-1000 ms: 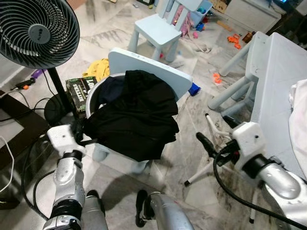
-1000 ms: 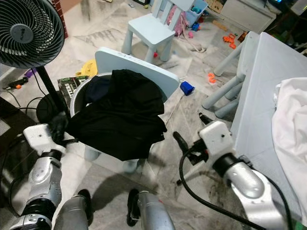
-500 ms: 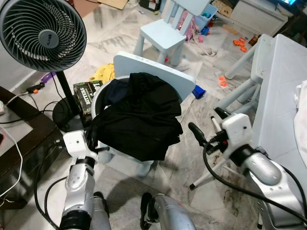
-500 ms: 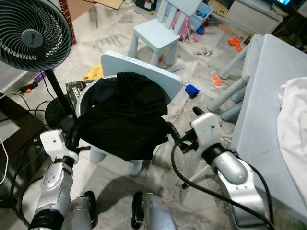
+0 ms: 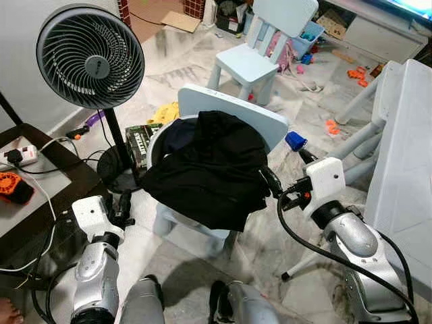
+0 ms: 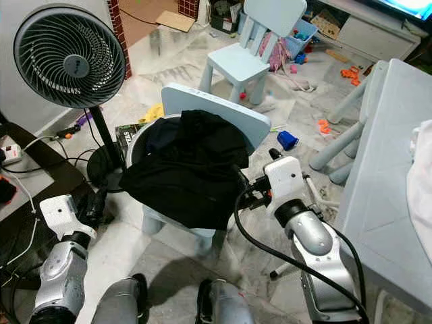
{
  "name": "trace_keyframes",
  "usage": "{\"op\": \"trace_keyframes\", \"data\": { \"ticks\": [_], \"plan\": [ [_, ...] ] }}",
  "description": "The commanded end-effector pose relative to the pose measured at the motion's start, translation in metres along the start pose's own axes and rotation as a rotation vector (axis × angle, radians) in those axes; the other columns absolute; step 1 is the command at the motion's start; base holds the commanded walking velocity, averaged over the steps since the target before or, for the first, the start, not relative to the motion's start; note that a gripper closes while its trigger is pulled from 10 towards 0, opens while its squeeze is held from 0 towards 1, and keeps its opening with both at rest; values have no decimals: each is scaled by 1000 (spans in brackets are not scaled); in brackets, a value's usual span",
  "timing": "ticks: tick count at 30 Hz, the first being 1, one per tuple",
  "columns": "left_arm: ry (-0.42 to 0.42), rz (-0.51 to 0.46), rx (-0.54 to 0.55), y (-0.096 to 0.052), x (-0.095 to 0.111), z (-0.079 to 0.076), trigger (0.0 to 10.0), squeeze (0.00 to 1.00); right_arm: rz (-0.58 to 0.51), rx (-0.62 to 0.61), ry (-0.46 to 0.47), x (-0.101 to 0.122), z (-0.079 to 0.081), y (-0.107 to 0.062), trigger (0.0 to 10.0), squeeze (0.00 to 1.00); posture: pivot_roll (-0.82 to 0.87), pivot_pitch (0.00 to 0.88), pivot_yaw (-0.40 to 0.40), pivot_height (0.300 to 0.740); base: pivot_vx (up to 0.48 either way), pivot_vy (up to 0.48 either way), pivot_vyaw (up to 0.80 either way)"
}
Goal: Hang hanger
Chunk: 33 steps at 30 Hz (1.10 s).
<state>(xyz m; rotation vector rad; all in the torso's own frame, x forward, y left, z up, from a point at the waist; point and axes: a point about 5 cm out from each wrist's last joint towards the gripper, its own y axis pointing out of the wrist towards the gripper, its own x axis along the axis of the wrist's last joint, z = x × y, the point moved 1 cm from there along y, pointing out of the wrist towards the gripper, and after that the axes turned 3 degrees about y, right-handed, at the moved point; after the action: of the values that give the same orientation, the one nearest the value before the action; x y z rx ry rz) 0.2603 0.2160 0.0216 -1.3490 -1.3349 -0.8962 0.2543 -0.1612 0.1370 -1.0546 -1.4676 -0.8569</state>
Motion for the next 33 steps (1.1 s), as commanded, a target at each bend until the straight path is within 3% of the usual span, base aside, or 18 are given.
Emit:
{"op": "trace_keyframes", "data": {
  "ticks": [1,7,14,16,18,26,33],
  "plan": [
    [12,20,12,-4,-3,2,10000,1000,-6,-26,-20,4,-5,-6,10000,0,-62,200,-98,740,0,0,0],
    [76,-26,-26,-8,13,1,10000,1000,18,-46,-7,0,0,-19,10000,0,-56,262,-82,740,0,0,0],
    [17,-11,-40,-14,15,-3,10000,1000,32,-63,33,3,9,-30,10000,0,-71,323,-85,740,0,0,0],
    [-23,16,-24,-17,12,-2,10000,941,29,-65,35,7,10,-32,10000,0,-83,336,-90,740,0,0,0],
    [-24,28,-23,-19,11,-1,10000,0,30,-67,30,10,8,-34,10000,0,-96,352,-100,740,0,0,0],
    [-89,39,12,-10,8,2,10000,0,46,-79,20,15,4,-38,10000,0,-130,387,-119,740,0,0,0],
    [-94,15,19,1,13,1,10000,0,69,-78,19,19,7,-48,10000,0,-160,410,-137,740,0,0,0]
  ]
}}
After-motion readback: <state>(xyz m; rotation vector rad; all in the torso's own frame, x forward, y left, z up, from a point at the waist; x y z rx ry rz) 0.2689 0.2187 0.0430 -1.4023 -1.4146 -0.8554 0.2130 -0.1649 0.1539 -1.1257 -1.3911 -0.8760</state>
